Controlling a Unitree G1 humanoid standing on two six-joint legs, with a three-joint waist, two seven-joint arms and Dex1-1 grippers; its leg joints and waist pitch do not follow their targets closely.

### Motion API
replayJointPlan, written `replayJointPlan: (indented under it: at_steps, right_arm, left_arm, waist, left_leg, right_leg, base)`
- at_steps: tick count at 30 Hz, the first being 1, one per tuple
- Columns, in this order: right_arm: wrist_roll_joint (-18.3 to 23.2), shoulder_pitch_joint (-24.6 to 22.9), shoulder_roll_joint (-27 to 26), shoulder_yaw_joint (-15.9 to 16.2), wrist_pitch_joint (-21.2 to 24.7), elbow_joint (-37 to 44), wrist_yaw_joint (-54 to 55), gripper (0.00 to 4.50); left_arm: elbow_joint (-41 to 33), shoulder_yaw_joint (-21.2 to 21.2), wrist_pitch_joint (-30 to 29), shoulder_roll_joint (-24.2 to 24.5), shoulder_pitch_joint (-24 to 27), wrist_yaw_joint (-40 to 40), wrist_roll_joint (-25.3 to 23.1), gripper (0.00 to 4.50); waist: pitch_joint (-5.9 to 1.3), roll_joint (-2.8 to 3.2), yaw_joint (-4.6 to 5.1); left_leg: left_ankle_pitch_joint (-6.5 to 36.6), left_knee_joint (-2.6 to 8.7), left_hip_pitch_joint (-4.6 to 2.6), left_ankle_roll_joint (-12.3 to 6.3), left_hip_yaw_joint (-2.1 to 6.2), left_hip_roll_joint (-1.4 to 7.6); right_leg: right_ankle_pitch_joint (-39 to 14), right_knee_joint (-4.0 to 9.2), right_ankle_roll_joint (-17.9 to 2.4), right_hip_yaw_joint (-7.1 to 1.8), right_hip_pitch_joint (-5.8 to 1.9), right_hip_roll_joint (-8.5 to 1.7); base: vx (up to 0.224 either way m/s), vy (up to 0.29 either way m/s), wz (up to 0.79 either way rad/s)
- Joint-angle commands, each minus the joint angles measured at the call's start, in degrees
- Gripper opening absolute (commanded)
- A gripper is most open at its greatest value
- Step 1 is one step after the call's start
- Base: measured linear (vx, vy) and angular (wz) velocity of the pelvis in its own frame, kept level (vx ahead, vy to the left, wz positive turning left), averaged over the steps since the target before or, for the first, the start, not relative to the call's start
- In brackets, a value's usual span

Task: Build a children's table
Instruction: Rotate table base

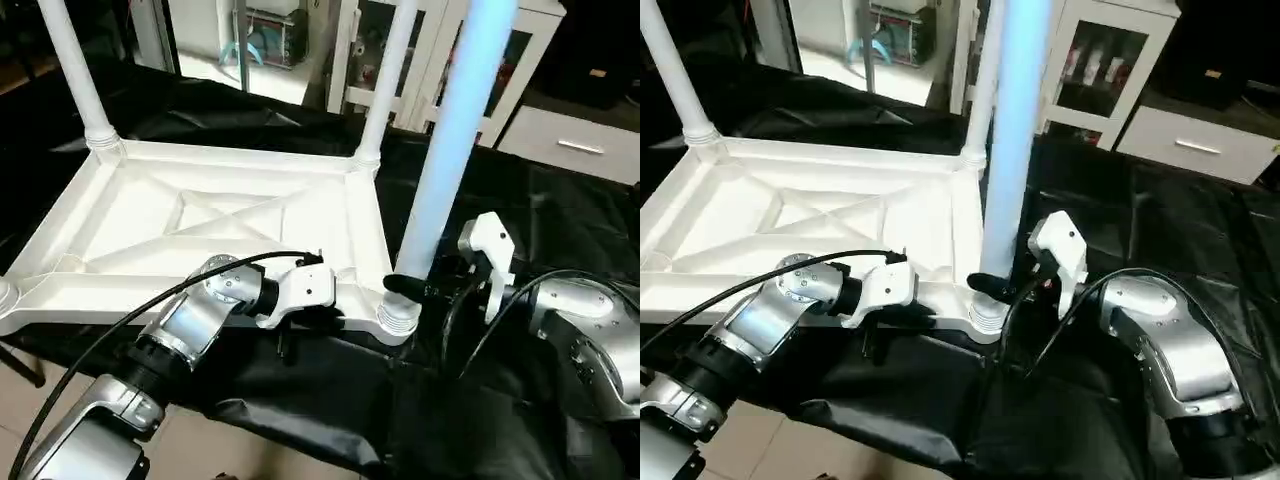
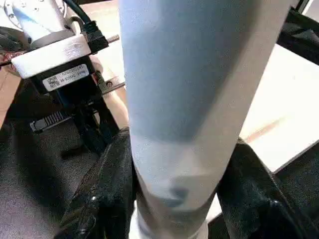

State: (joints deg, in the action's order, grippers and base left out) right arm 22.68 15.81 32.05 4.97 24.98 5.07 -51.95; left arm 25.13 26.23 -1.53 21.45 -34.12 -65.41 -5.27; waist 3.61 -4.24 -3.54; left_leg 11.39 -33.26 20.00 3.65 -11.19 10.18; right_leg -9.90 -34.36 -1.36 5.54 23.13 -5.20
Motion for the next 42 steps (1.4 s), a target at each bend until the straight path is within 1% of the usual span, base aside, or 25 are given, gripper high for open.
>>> replayJointPlan:
  at_steps: [1,4,5,9,11,12,15,16,19,22,26,27,28,29,30,32,35,36,38,39,40,41,42]
  right_arm:
    - [-1.1,-0.6,0.0,1.6,0.8,-2.0,-0.6,1.81]
    - [-1.0,-1.1,0.1,2.2,1.0,-1.0,-1.2,1.81]
    - [-1.0,-1.5,0.2,2.4,1.1,-0.4,-1.5,1.81]
    - [-1.2,-3.4,-0.6,2.3,0.9,-0.7,-0.3,1.81]
    - [-1.3,-3.6,-0.9,2.2,0.7,-1.3,0.3,1.81]
    - [-1.1,-3.8,-2.4,1.1,0.9,-3.4,2.2,1.81]
    - [-0.8,-3.9,-3.4,-0.2,1.3,-5.4,3.5,1.81]
    - [-0.8,-3.9,-3.4,-0.2,1.3,-5.4,3.5,1.81]
    - [0.5,-4.7,-3.9,-2.7,2.0,-8.3,4.5,1.81]
    - [0.9,-5.3,-4.0,-3.8,2.1,-10.1,4.7,1.81]
    - [0.6,-6.4,-3.6,-4.0,2.2,-11.8,4.1,1.81]
    - [0.2,-7.0,-3.4,-3.8,1.9,-12.2,3.8,1.81]
    - [-0.4,-7.9,-3.1,-3.4,1.5,-12.5,3.4,1.81]
    - [-0.7,-8.4,-2.9,-3.1,1.3,-12.6,3.1,1.81]
    - [-0.7,-9.1,-2.9,-3.0,1.0,-12.7,3.2,1.81]
    - [-0.6,-10.0,-2.8,-3.1,0.7,-12.7,3.2,1.81]
    - [-1.7,-12.2,-1.7,-1.5,-0.8,-11.6,2.9,1.81]
    - [-2.0,-12.5,-1.5,-1.1,-1.1,-11.3,2.8,1.81]
    - [-3.2,-12.8,-0.9,0.6,-1.4,-10.2,2.3,1.81]
    - [-4.2,-12.3,-0.6,2.2,-1.1,-9.4,2.1,1.81]
    - [-4.2,-12.3,-0.6,2.2,-1.1,-9.4,2.1,1.81]
    - [-4.2,-12.3,-0.6,2.2,-1.1,-9.4,2.1,1.81]
    - [-4.9,-11.6,-0.4,3.2,-0.7,-9.1,1.8,1.81]
  left_arm:
    - [-0.6,0.7,-0.3,-0.3,0.8,-0.2,-0.2,0.00]
    - [-0.7,0.6,-0.4,-0.3,0.9,-0.2,-0.3,0.00]
    - [-0.8,0.5,-0.4,-0.3,1.0,-0.2,-0.3,0.00]
    - [-1.0,0.5,-0.5,-0.3,1.1,-0.1,-0.3,0.00]
    - [-1.0,0.4,-0.6,-0.3,1.1,-0.1,-0.3,0.00]
    - [-0.9,0.4,-0.6,-0.3,1.0,-0.1,-0.3,0.00]
    - [-0.7,0.4,-0.6,-0.4,0.8,-0.2,-0.3,0.00]
    - [-0.7,0.4,-0.6,-0.4,0.8,-0.2,-0.3,0.00]
    - [-0.4,0.4,-0.5,-0.5,0.6,-0.1,-0.3,0.00]
    - [-0.3,0.3,-0.5,-0.5,0.5,-0.1,-0.4,0.00]
    - [-0.3,0.2,-0.6,-0.4,0.5,-0.1,-0.4,0.00]
    - [-0.2,0.2,-0.6,-0.4,0.4,-0.1,-0.4,0.00]
    - [-0.2,0.2,-0.6,-0.4,0.4,-0.1,-0.4,0.00]
    - [-0.2,0.1,-0.6,-0.4,0.4,-0.1,-0.4,0.00]
    - [-0.2,0.1,-0.7,-0.4,0.3,-0.1,-0.5,0.00]
    - [-0.2,0.0,-0.7,-0.4,0.4,-0.1,-0.5,0.00]
    - [-0.3,-0.1,-0.8,-0.3,0.4,-0.1,-0.5,0.00]
    - [-0.3,-0.1,-0.8,-0.3,0.4,-0.2,-0.5,0.00]
    - [-0.4,-0.1,-0.8,-0.2,0.5,-0.2,-0.5,0.00]
    - [-0.2,-0.1,-0.8,-0.2,0.4,-0.4,-0.5,0.00]
    - [-0.2,-0.1,-0.8,-0.2,0.4,-0.4,-0.5,0.00]
    - [-0.2,-0.1,-0.8,-0.2,0.4,-0.4,-0.5,0.00]
    - [-0.1,-0.1,-0.8,-0.3,0.3,-0.5,-0.6,0.00]
  waist:
    - [-3.52,-0.17,-0.35]
    - [-3.53,-0.11,-0.37]
    - [-3.55,-0.26,-0.40]
    - [-3.58,-0.21,-0.43]
    - [-3.50,-0.22,-0.42]
    - [-3.43,0.06,-0.31]
    - [-3.38,0.00,-0.14]
    - [-3.38,-0.08,-0.11]
    - [-3.51,-0.07,-0.11]
    - [-3.45,-0.16,-0.13]
    - [-3.44,-0.23,-0.14]
    - [-3.42,-0.17,-0.19]
    - [-3.41,-0.30,-0.18]
    - [-3.44,-0.24,-0.28]
    - [-3.40,-0.29,-0.23]
    - [-3.40,-0.34,-0.23]
    - [-3.25,-0.28,-0.29]
    - [-3.25,-0.34,-0.27]
    - [-3.19,-0.34,-0.12]
    - [-3.18,0.03,-0.16]
    - [-3.11,-0.28,0.02]
    - [-3.06,-0.26,-0.02]
    - [-2.96,-0.26,0.07]
  left_leg:
    - [8.3,3.48,-0.11,-3.32,1.57,3.71]
    - [8.4,3.50,-0.14,-3.19,1.60,3.72]
    - [8.1,3.47,-0.11,-3.41,1.59,3.70]
    - [7.6,3.43,-0.15,-3.66,1.55,3.73]
    - [8.5,3.53,-0.11,-3.37,1.56,3.70]
    - [9.4,3.63,-0.16,-2.94,1.63,3.69]
    - [11.6,3.77,-0.24,-1.86,1.78,3.71]
    - [11.8,3.78,-0.28,-1.72,1.79,3.75]
    - [12.4,3.77,-0.34,-1.51,1.80,3.74]
    - [12.9,3.85,-0.27,-1.37,1.84,3.76]
    - [13.9,3.86,-0.29,-1.22,1.89,3.74]
    - [13.9,3.87,-0.30,-1.14,1.90,3.77]
    - [13.9,3.89,-0.27,-1.16,1.90,3.78]
    - [13.9,3.92,-0.30,-1.18,1.93,3.83]
    - [13.8,4.00,-0.22,-1.12,1.97,3.86]
    - [14.2,4.00,-0.30,-1.09,1.94,3.85]
    - [15.1,4.13,-0.34,-1.04,1.99,3.86]
    - [15.4,4.19,-0.34,-0.99,2.04,3.88]
    - [16.2,4.29,-0.38,-0.92,2.11,3.89]
    - [16.8,4.31,-0.44,-0.76,2.14,3.86]
    - [17.2,4.39,-0.27,-0.71,2.17,3.82]
    - [17.5,4.40,-0.42,-0.60,2.20,3.82]
    - [18.5,4.46,-0.53,-0.52,2.25,3.78]
  right_leg:
    - [-13.3,3.91,-10.3,-3.68,-3.02,-4.45]
    - [-13.1,3.89,-10.2,-3.67,-3.00,-4.38]
    - [-12.6,3.79,-10.3,-3.68,-3.03,-4.40]
    - [-11.8,3.74,-10.5,-3.70,-2.96,-4.41]
    - [-13.0,3.94,-10.2,-3.66,-2.94,-4.39]
    - [-14.2,4.14,-10.0,-3.65,-2.86,-4.42]
    - [-16.4,4.42,-9.3,-3.58,-2.79,-4.37]
    - [-16.5,4.44,-9.2,-3.58,-2.77,-4.34]
    - [-16.1,4.49,-9.2,-3.61,-2.72,-4.41]
    - [-16.0,4.49,-9.2,-3.57,-2.75,-4.34]
    - [-17.8,4.73,-8.8,-3.54,-2.72,-4.42]
    - [-17.8,4.78,-8.7,-3.57,-2.67,-4.43]
    - [-17.6,4.78,-8.6,-3.57,-2.65,-4.41]
    - [-17.2,4.72,-8.7,-3.57,-2.69,-4.43]
    - [-16.7,4.67,-8.7,-3.54,-2.69,-4.42]
    - [-16.8,4.71,-8.8,-3.54,-2.67,-4.41]
    - [-18.1,5.00,-8.3,-3.53,-2.63,-4.46]
    - [-18.4,5.05,-8.1,-3.51,-2.67,-4.47]
    - [-19.3,5.16,-7.9,-3.47,-2.59,-4.43]
    - [-20.0,5.27,-7.6,-3.50,-2.57,-4.46]
    - [-20.8,5.39,-7.1,-3.49,-2.66,-4.41]
    - [-21.6,5.48,-6.9,-3.47,-2.54,-4.44]
    - [-23.7,5.76,-6.4,-3.44,-2.46,-4.51]
  base:
    - [0.000,0.000,0.00]
    - [0.000,0.000,0.00]
    - [0.000,0.000,0.00]
    - [0.000,0.000,0.00]
    - [0.000,0.000,0.00]
    - [0.000,0.000,0.00]
    - [0.000,0.000,0.00]
    - [0.000,0.000,0.00]
    - [0.000,0.000,0.00]
    - [0.000,0.000,0.00]
    - [0.000,0.000,0.00]
    - [0.000,0.000,0.00]
    - [0.000,0.000,0.00]
    - [0.000,0.000,0.00]
    - [0.000,0.000,0.00]
    - [0.000,0.000,0.00]
    - [0.000,0.000,0.00]
    - [0.000,0.000,0.00]
    - [0.000,0.000,0.00]
    - [0.000,0.000,0.00]
    - [0.000,0.000,0.00]
    - [0.000,0.000,0.00]
    - [0.000,0.000,0.00]
